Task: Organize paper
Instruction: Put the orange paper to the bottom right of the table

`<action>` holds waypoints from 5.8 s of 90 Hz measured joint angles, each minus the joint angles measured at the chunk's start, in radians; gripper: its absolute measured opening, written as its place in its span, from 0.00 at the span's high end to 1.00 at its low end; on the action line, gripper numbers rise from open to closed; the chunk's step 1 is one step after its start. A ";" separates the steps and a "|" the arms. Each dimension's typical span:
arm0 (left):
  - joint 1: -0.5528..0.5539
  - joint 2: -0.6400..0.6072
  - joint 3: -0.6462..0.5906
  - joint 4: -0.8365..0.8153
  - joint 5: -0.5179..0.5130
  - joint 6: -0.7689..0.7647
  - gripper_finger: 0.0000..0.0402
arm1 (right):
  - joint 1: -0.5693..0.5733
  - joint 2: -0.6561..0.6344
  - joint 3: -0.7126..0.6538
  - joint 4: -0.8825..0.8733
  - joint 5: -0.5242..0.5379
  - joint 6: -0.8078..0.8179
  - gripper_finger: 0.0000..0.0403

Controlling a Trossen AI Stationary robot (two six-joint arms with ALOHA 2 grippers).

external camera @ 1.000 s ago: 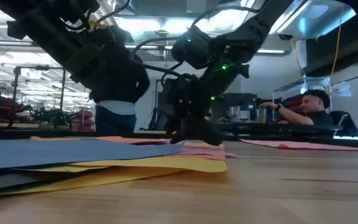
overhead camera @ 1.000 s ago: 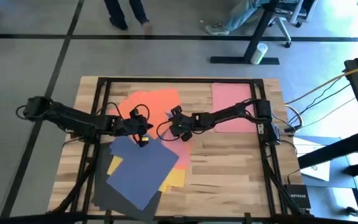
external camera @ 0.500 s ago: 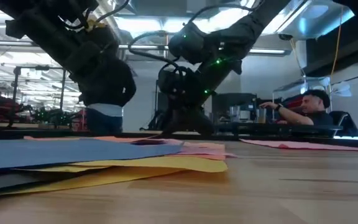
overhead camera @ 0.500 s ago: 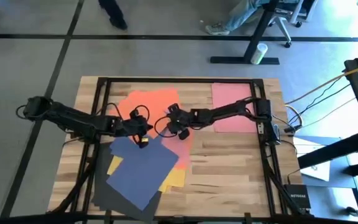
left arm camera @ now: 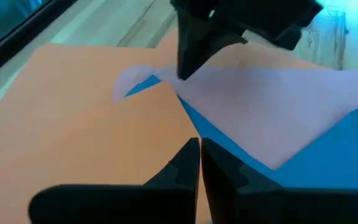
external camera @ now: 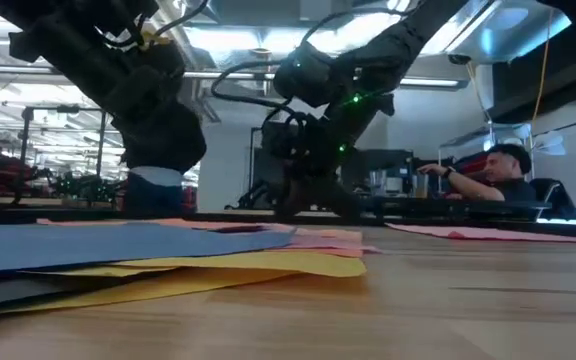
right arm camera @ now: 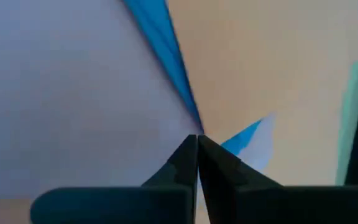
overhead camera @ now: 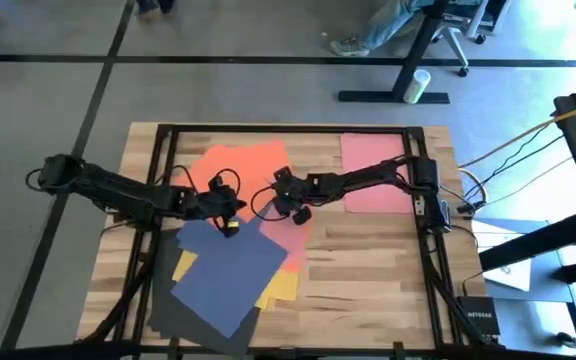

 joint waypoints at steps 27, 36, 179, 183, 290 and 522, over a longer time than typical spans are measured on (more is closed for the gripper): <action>-0.001 0.000 0.000 0.003 0.002 -0.020 1.00 | 0.010 -0.043 0.012 -0.002 0.026 0.021 0.96; -0.001 0.000 0.000 -0.002 0.002 -0.025 1.00 | 0.009 -0.016 0.013 0.022 0.028 -0.002 0.88; -0.001 0.000 0.000 -0.055 0.003 -0.073 1.00 | -0.050 0.087 0.029 0.120 0.042 -0.130 1.00; -0.001 0.000 0.000 -0.055 0.009 -0.073 1.00 | -0.043 0.087 0.042 0.089 0.054 -0.129 1.00; -0.052 -0.003 0.000 -0.003 0.013 -0.123 1.00 | 0.179 -0.199 0.176 -0.863 -0.176 0.377 1.00; -0.051 -0.004 0.000 0.003 0.023 -0.159 1.00 | 0.957 -0.740 -0.510 -0.883 -0.335 1.795 1.00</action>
